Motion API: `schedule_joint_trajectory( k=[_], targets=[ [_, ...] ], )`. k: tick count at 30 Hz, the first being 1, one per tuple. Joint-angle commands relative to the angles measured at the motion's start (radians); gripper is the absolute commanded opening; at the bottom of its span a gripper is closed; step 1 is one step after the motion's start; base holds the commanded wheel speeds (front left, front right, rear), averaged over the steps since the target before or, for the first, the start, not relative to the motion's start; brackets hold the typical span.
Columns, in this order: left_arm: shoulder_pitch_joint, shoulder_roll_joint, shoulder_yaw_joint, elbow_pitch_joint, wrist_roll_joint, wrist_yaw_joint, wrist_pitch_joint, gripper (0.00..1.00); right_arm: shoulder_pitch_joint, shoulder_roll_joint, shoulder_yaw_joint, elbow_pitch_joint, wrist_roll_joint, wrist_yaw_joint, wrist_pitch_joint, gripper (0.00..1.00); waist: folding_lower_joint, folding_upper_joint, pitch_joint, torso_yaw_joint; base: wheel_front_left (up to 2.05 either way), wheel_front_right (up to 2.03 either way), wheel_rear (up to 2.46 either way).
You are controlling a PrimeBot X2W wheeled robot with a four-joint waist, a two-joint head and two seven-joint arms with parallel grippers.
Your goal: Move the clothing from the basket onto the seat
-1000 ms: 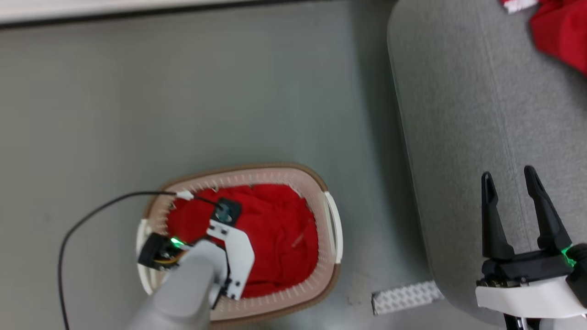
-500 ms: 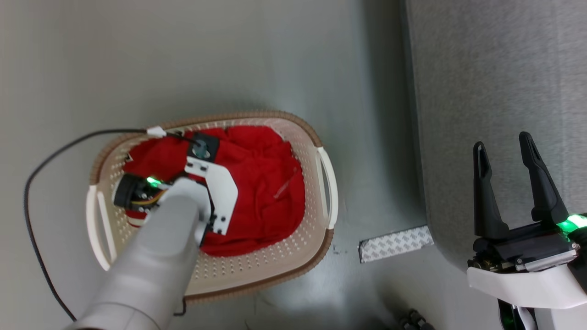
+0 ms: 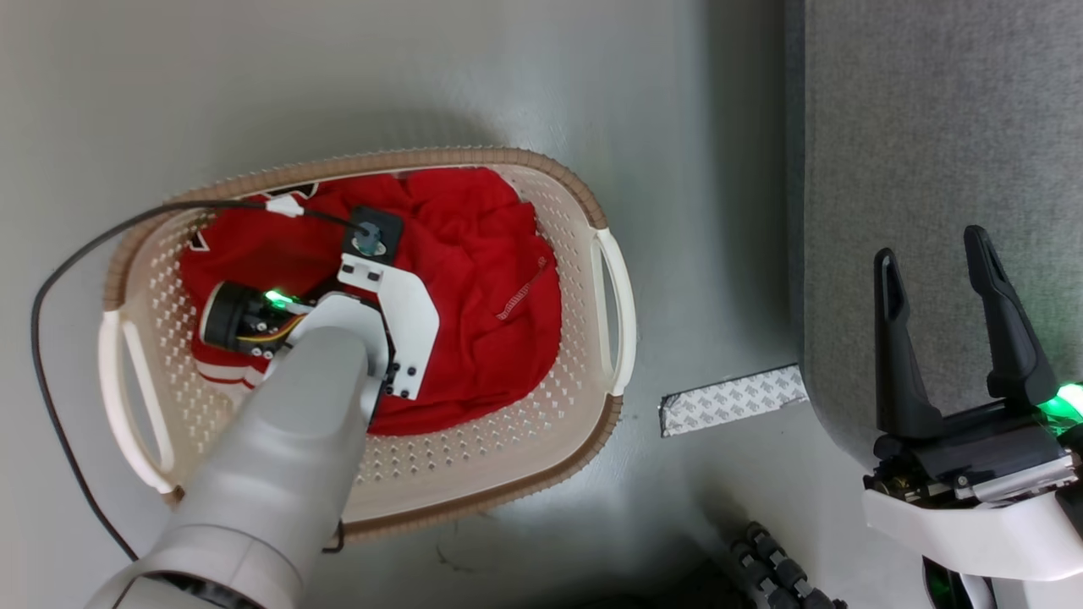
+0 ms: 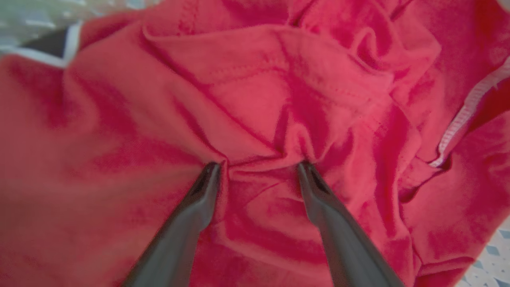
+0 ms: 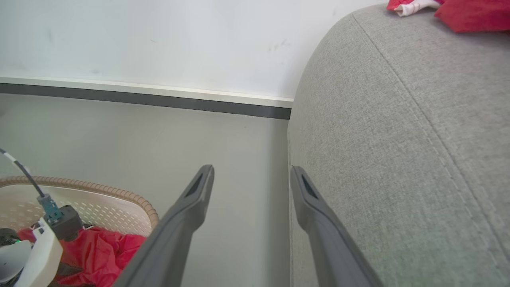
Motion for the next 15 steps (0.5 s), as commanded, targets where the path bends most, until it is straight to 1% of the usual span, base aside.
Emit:
schedule_joint_trajectory(
  k=[1, 8, 15],
  targets=[
    [-0.002, 0.001, -0.003, 0.008, -0.009, -0.006, -0.007, 1.00, 0.009, 0.004, -0.005, -0.010, -0.006, -0.003, 0.000, 1.00, -0.0001, 0.0000, 0.009, 0.001, 0.16, 0.16, 0.16],
    [0.028, -0.005, -0.020, 0.025, -0.040, -0.049, -0.019, 1.00, 0.036, 0.004, -0.027, -0.043, -0.056, -0.003, 0.001, 1.00, -0.0001, 0.0000, 0.031, 0.049, 0.11, 0.11, 0.11],
    [0.056, -0.007, -0.060, 0.012, -0.064, -0.089, -0.014, 1.00, 0.045, 0.004, -0.032, -0.049, -0.060, -0.003, 0.001, 1.00, -0.0001, 0.0000, 0.036, 0.058, 0.01, 0.01, 0.01]
  ],
)
